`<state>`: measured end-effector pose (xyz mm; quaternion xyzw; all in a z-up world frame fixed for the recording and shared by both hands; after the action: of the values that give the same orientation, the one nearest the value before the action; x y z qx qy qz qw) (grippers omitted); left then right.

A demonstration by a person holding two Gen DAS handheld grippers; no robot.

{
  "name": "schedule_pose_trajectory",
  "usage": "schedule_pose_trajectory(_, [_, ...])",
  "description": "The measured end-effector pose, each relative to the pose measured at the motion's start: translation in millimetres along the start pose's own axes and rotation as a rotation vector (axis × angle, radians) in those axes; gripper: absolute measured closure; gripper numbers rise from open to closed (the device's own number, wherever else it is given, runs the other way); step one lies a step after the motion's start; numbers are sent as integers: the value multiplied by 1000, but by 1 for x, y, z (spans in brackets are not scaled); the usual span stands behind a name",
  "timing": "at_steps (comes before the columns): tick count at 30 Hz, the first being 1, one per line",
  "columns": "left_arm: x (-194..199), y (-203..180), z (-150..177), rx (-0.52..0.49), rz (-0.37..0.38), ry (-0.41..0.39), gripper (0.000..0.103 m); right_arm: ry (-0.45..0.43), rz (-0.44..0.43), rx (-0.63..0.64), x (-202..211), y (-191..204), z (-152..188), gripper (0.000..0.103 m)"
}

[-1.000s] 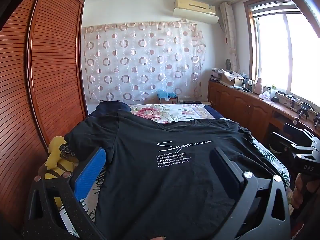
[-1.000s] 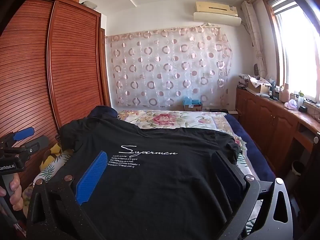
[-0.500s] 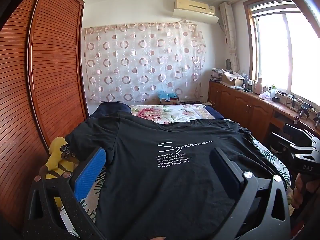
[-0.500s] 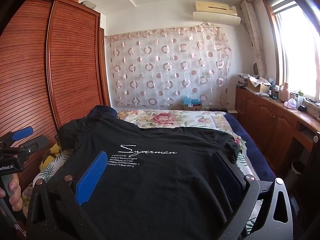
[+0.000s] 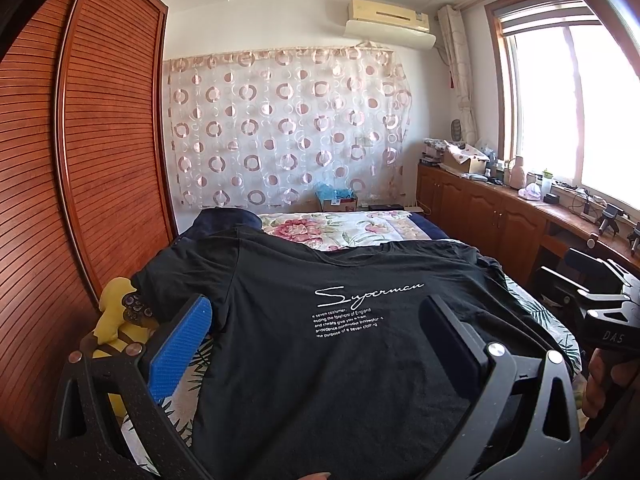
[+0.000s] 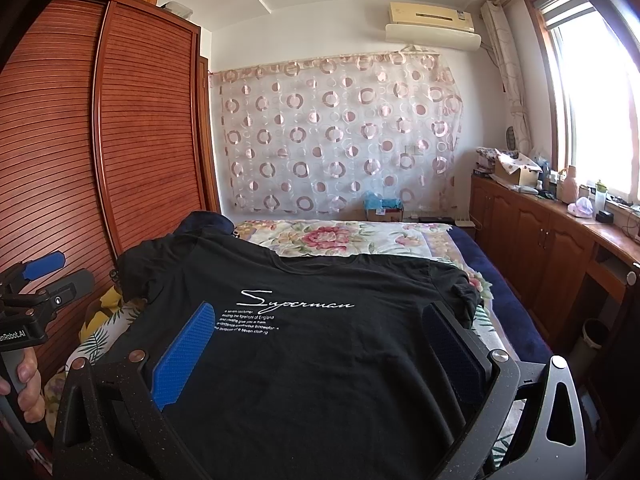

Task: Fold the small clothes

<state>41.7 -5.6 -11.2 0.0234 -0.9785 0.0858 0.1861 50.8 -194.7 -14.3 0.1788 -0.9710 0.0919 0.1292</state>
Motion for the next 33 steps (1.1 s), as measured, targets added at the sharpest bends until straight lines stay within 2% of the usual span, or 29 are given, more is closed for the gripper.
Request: schedule_pose_trajectory(33, [12,-9,-15,-7,-1,-13,0,-7,-1,-3,3,-1,0,0])
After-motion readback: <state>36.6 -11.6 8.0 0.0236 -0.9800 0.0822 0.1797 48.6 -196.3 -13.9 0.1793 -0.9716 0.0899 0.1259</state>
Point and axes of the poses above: each gripper's, at about its wrist camera, not at the fingertips, and x roughly against the way its jaws point, y to its left, z to its underside, the point moved 5 cm from there along -x, roughly the way its jaws point, and after that the axes turned 10 degrees about x, right-handed, at the moved point
